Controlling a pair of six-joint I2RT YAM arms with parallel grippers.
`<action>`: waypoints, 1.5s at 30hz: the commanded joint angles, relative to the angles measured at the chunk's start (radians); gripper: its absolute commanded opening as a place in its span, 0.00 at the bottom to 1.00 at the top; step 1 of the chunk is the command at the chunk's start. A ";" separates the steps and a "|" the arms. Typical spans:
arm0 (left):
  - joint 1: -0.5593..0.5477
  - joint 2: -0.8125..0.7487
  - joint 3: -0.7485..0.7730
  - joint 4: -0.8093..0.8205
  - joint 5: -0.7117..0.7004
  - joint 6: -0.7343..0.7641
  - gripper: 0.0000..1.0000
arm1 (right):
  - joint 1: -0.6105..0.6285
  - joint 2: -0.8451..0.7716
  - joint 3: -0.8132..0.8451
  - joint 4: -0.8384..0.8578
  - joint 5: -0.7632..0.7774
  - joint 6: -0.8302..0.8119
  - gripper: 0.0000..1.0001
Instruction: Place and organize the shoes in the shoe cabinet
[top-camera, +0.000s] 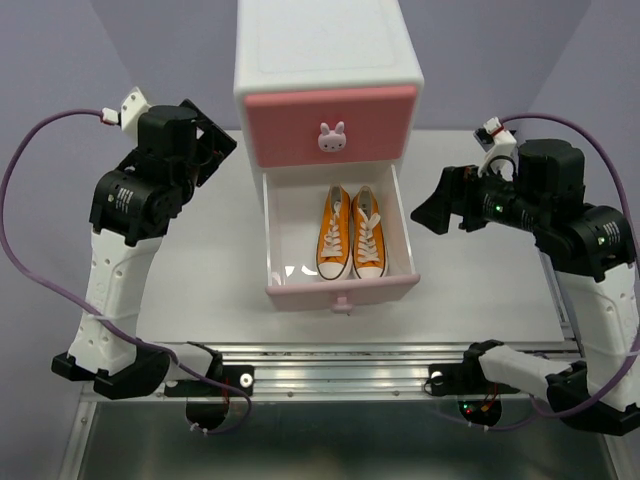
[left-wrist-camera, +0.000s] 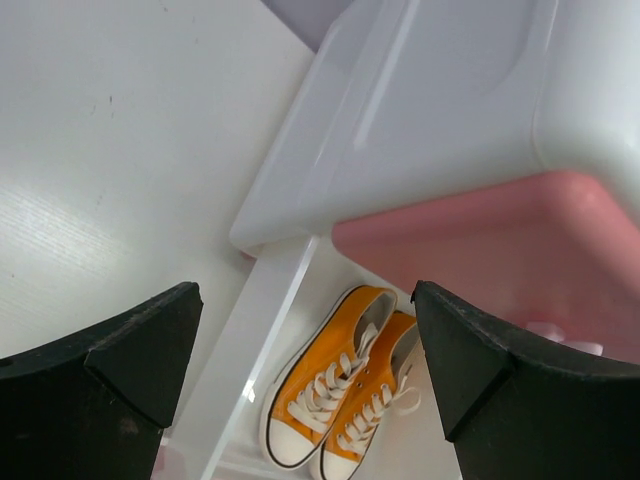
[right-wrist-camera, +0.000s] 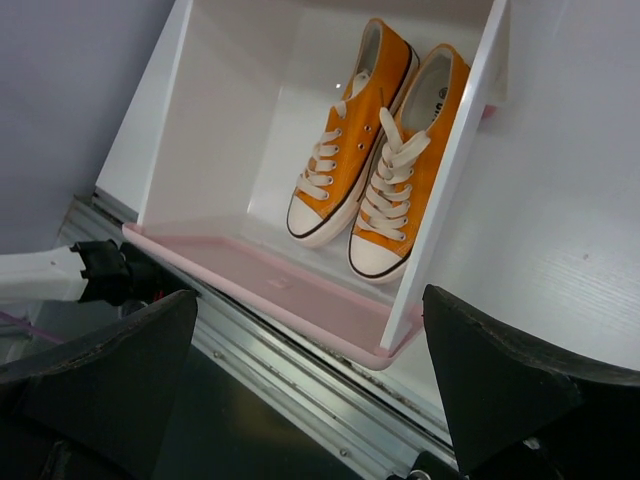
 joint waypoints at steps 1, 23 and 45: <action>0.035 0.036 0.070 0.049 0.006 0.055 0.99 | 0.002 0.014 -0.025 0.037 -0.086 -0.044 1.00; 0.112 0.197 0.341 0.299 0.100 0.262 0.99 | 1.226 0.419 -0.068 0.177 0.828 0.226 1.00; 0.126 0.433 0.329 0.439 0.178 0.366 0.99 | 1.235 0.366 -0.523 -0.065 1.190 1.297 1.00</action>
